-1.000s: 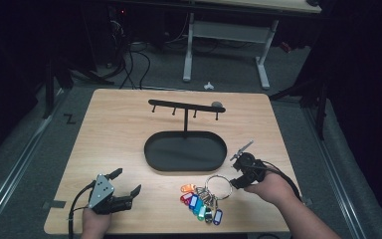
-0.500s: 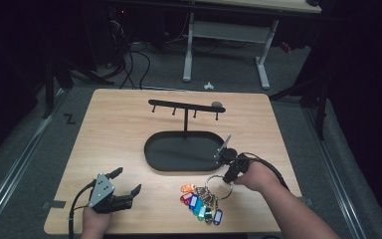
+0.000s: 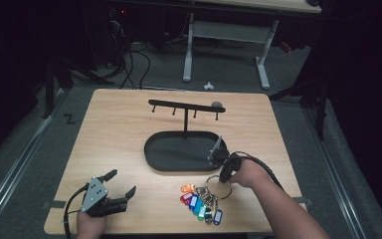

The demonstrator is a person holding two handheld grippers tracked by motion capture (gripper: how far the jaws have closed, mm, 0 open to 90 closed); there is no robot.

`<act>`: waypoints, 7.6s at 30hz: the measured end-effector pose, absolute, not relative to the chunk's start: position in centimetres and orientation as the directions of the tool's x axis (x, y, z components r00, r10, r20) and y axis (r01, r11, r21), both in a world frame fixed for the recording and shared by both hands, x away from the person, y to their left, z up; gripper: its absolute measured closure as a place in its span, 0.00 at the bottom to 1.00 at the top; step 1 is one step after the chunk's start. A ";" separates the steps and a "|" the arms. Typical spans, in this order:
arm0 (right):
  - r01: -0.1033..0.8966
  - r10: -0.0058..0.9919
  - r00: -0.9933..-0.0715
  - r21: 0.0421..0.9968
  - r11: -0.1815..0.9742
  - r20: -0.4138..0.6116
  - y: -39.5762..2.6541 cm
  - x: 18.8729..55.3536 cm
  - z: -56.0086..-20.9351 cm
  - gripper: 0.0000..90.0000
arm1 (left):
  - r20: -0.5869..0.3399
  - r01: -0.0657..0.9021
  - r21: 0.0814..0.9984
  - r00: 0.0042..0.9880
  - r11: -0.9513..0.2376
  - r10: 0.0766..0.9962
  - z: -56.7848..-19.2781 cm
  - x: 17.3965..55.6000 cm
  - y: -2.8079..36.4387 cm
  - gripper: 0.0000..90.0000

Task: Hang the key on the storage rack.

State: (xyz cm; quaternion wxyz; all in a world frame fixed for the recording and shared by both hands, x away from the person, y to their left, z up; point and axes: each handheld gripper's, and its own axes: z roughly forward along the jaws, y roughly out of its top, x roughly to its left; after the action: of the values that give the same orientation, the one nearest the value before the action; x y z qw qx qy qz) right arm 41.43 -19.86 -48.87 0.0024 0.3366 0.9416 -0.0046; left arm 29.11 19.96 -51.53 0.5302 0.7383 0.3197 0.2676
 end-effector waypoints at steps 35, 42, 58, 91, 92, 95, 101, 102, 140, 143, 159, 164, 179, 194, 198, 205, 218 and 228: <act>0.616 0.615 -0.788 -0.005 0.788 -0.023 -18.9 41.4 -47.4 0.97 | 0.094 0.180 0.945 0.647 -0.272 0.757 -51.7 28.0 20.4 0.17; 0.643 0.642 -0.766 0.038 0.765 0.040 -18.9 40.9 -44.8 0.97 | 0.091 0.186 0.944 0.647 -0.273 0.757 -51.7 28.0 20.4 0.17; 0.622 0.625 -0.781 0.112 0.775 0.016 -18.4 39.5 -36.4 0.97 | 0.080 0.193 0.944 0.654 -0.268 0.753 -51.8 28.1 20.4 0.17; 0.620 0.640 -0.768 0.216 0.754 -0.031 -18.1 41.3 -27.9 0.97 | 0.071 0.200 0.943 0.658 -0.265 0.749 -51.8 28.1 20.3 0.17; 0.618 0.639 -0.768 0.219 0.755 -0.035 -18.1 41.4 -27.8 0.97 | 0.071 0.200 0.943 0.659 -0.265 0.749 -51.8 28.1 20.3 0.17; 0.621 0.642 -0.766 0.221 0.752 -0.036 -18.1 42.0 -27.8 0.97 | 0.073 0.199 0.942 0.661 -0.269 0.747 -51.9 28.2 20.2 0.17; 0.628 0.652 -0.758 0.232 0.743 -0.035 -17.8 43.5 -27.4 0.97 | 0.074 0.201 0.941 0.662 -0.271 0.746 -51.9 28.2 20.2 0.17; 0.631 0.655 -0.755 0.233 0.740 -0.038 -17.8 43.8 -27.4 0.97 | 0.074 0.200 0.942 0.661 -0.271 0.746 -51.9 28.2 20.3 0.17; 0.730 0.752 -0.659 0.227 0.645 -0.019 -19.1 50.5 -29.3 0.97 | 0.066 0.210 0.939 0.668 -0.273 0.742 -52.0 28.3 20.4 0.17; 0.725 0.748 -0.663 0.229 0.650 -0.021 -19.2 50.8 -29.5 0.97 | 0.062 0.210 0.940 0.666 -0.268 0.743 -52.0 28.3 20.4 0.17; 0.724 0.763 -0.646 0.291 0.626 -0.034 -18.9 50.9 -29.4 0.78 | 0.063 0.207 0.942 0.667 -0.265 0.742 -52.0 28.3 20.4 0.17; 0.742 0.781 -0.624 0.294 0.602 -0.025 -18.9 50.0 -29.3 0.66 | 0.063 0.209 0.940 0.670 -0.270 0.739 -52.0 28.3 20.4 0.17; 0.780 0.821 -0.569 0.294 0.552 -0.034 -20.1 47.5 -31.1 0.24 | 0.069 0.206 0.939 0.671 -0.275 0.738 -52.0 28.3 20.2 0.17; 0.770 0.815 -0.574 0.287 0.570 -0.076 -21.1 45.2 -35.5 0.24 | 0.066 0.209 0.939 0.674 -0.275 0.736 -52.0 28.3 20.1 0.17; 0.782 0.829 -0.554 0.296 0.549 -0.073 -21.7 44.4 -36.6 0.22 | 0.065 0.211 0.937 0.675 -0.276 0.735 -52.1 28.3 20.1 0.17; 0.781 0.840 -0.539 0.337 0.526 -0.064 -23.2 42.6 -38.9 0.20 | 0.064 0.212 0.937 0.677 -0.278 0.733 -52.1 28.3 19.9 0.17; 0.721 0.851 -0.520 0.497 0.482 -0.071 -24.3 37.2 -42.9 0.18 | 0.068 0.218 0.932 0.681 -0.291 0.729 -52.2 28.3 19.8 0.17; 0.645 0.851 -0.521 0.622 0.445 -0.069 -23.5 34.1 -46.8 0.18 | 0.074 0.217 0.929 0.685 -0.300 0.725 -52.3 28.3 19.7 0.17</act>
State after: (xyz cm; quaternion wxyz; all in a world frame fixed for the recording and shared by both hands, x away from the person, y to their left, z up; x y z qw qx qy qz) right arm 34.08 -23.50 -46.76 0.1896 0.4512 0.8285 0.2720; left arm 28.28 19.72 -52.26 0.5056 0.7661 0.3075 0.2510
